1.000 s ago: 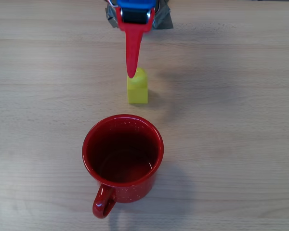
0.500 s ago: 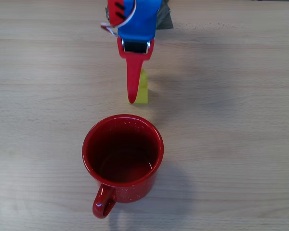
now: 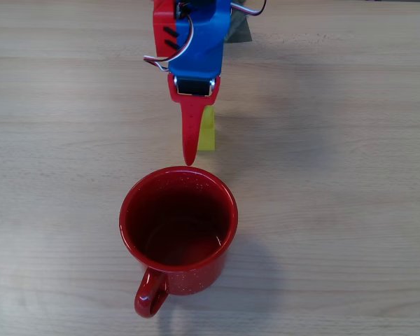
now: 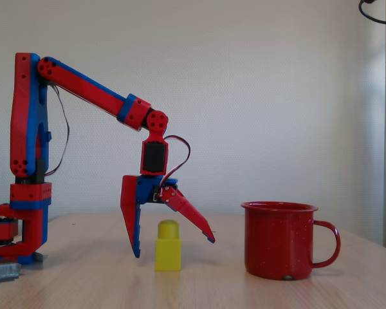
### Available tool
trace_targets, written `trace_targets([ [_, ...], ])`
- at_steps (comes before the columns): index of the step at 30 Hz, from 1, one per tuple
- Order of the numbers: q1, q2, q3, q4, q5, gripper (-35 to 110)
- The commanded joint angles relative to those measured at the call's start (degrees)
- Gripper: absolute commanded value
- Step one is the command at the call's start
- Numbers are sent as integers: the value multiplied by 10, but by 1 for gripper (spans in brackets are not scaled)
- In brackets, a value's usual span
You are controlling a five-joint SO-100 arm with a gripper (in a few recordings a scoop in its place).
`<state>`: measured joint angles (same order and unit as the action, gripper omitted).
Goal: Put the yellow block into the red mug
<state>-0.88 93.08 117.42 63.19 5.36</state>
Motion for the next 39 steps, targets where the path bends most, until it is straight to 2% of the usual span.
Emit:
trace_targets([
  [1, -2, 16, -31, -4, -3, 53],
  [5, -4, 15, -33, -7, -10, 42],
  [17, -13, 13, -30, -30, -17, 28],
  [21, -13, 13, -31, -33, -18, 8],
  [27, -10, 18, -30, -27, -31, 5],
  [32, 11, 32, -69, 48, -48, 0],
  [39, 37, 70, -163, 201, -71, 0],
])
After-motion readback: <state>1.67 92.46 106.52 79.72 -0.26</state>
